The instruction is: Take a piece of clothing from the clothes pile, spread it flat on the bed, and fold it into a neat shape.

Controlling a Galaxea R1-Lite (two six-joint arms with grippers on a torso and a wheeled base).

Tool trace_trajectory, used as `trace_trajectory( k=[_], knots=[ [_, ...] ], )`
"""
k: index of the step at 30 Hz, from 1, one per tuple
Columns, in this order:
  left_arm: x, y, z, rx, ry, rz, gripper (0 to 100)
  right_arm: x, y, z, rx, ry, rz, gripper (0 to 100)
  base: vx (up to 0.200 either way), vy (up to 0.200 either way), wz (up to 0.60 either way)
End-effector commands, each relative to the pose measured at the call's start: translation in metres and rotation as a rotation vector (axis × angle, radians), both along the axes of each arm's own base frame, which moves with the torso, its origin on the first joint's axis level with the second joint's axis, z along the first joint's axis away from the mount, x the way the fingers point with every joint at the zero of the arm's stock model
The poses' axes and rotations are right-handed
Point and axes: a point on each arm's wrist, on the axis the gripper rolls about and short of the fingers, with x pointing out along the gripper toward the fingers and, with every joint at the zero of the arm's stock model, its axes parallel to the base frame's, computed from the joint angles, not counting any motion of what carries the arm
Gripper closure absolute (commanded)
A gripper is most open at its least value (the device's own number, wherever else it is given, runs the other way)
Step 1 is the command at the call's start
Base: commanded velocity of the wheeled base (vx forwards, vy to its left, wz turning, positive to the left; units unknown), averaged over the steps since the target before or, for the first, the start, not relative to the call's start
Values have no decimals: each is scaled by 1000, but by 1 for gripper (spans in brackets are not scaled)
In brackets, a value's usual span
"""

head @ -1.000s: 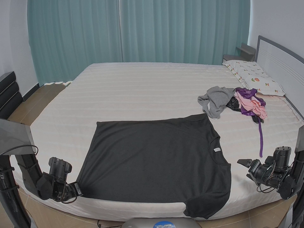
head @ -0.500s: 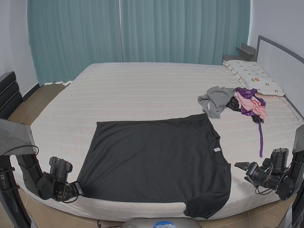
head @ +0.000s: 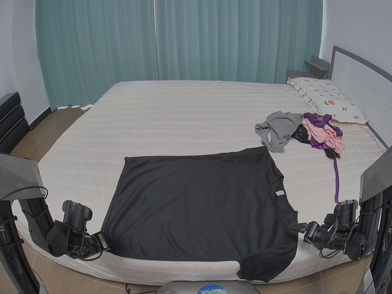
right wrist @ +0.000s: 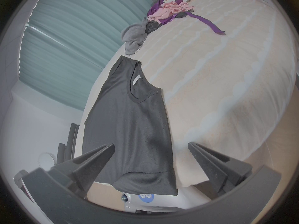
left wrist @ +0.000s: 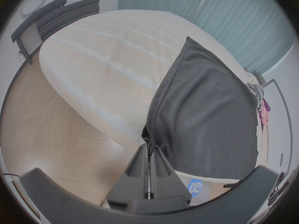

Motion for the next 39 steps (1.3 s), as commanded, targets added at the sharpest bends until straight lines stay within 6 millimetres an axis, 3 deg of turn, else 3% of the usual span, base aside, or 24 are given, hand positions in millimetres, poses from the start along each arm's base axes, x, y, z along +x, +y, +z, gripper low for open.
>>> trace_trajectory(
  k=[1, 4, 5, 15, 24, 31, 32, 39],
  knots=[
    [1, 0, 2, -4, -9, 0, 100, 4, -1, -13, -14, 28, 10, 0, 0, 0, 0],
    [1, 0, 2, -9, -9, -1, 100, 9, 0, -13, -13, 12, 12, 0, 0, 0, 0],
    [0, 1, 1, -7, -4, -1, 100, 10, 0, -13, -12, 8, 12, 100, 0, 0, 0],
    [6, 6, 2, -10, -47, 26, 100, 29, 0, -12, -16, -60, 2, 100, 0, 0, 0],
    [7, 8, 4, -17, -81, 36, 100, 49, -8, 6, -14, -183, -31, 100, 0, 0, 0],
    [7, 10, 4, -75, -81, 63, 100, 40, -8, 0, -27, -139, -16, 100, 0, 0, 0],
    [7, 10, 4, -86, -81, 69, 100, 38, -9, -1, -26, -130, -13, 0, 0, 0, 0],
    [10, 12, 0, -97, -72, 78, 100, 32, -9, -9, -35, -85, -3, 0, 0, 0, 0]
  ],
)
